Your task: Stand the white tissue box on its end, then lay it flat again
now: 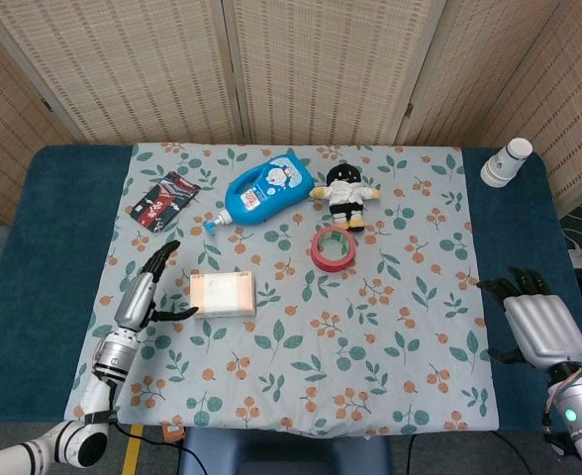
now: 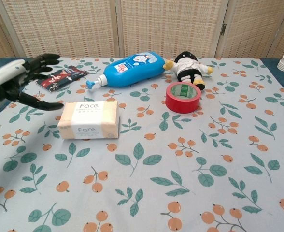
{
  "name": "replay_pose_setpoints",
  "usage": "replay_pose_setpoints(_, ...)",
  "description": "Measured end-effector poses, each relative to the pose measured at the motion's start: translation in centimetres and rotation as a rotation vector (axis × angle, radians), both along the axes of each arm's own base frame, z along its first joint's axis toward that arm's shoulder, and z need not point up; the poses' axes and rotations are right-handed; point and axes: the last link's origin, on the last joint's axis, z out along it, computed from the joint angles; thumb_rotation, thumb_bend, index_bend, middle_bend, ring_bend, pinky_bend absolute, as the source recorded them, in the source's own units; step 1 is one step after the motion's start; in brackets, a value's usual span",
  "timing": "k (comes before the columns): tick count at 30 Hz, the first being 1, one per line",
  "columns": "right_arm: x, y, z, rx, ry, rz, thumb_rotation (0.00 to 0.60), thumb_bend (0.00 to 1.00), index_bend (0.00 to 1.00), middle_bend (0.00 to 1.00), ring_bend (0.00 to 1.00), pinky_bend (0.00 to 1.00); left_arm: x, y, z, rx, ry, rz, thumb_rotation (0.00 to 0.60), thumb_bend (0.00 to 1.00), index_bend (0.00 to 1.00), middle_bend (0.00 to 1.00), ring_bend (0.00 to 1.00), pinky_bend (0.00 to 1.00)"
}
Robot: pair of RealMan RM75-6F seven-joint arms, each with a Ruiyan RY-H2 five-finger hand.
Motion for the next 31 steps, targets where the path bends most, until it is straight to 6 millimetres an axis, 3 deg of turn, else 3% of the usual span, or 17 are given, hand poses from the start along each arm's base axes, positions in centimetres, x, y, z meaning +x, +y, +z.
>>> replay_pose_setpoints(7, 0.6, 0.4, 0.6, -0.010, -0.023, 0.022, 0.600, 0.05, 0.20, 0.18, 0.00, 0.00, -0.2, 1.8, 6.6, 0.129, 0.124, 0.000, 0.600, 0.38, 0.00, 0.03, 0.00, 0.09)
replay_pose_setpoints(12, 1.1, 0.8, 1.0, -0.019, -0.038, 0.041, 0.600, 0.05, 0.20, 0.18, 0.00, 0.00, -0.4, 2.0, 9.5, 0.174, 0.401, -0.028, 0.600, 0.38, 0.07, 0.11, 0.04, 0.18)
replay_pose_setpoints(17, 1.5, 1.2, 1.4, -0.026, -0.053, 0.065, 0.600, 0.05, 0.20, 0.18, 0.00, 0.00, -1.1, 0.9, 13.0, 0.177, 0.859, -0.121, 0.600, 0.37, 0.07, 0.09, 0.01, 0.17)
replay_pose_setpoints(19, 1.6, 1.4, 1.5, -0.024, -0.058, 0.070, 0.600, 0.05, 0.20, 0.18, 0.00, 0.00, -1.3, -0.1, 14.1, 0.157, 1.009, -0.142, 0.600, 0.31, 0.06, 0.09, 0.01, 0.15)
replay_pose_setpoints(22, 1.6, 1.6, 1.5, -0.022, -0.057, 0.072, 0.600, 0.05, 0.20, 0.18, 0.00, 0.00, -1.5, -1.8, 15.3, 0.110, 1.157, -0.140, 0.600, 0.24, 0.02, 0.05, 0.00, 0.13)
replay_pose_setpoints(25, 1.7, 1.6, 1.7, -0.029, -0.058, 0.081, 0.600, 0.05, 0.20, 0.18, 0.00, 0.00, -1.8, -3.2, 15.4, 0.052, 1.231, -0.104, 0.600, 0.24, 0.00, 0.02, 0.00, 0.12)
replay_pose_setpoints(31, 1.8, 1.8, 1.8, -0.034, -0.060, 0.089, 0.600, 0.05, 0.20, 0.18, 0.00, 0.00, -1.9, -4.6, 15.2, -0.004, 1.243, -0.019, 0.600, 0.24, 0.00, 0.02, 0.00, 0.12)
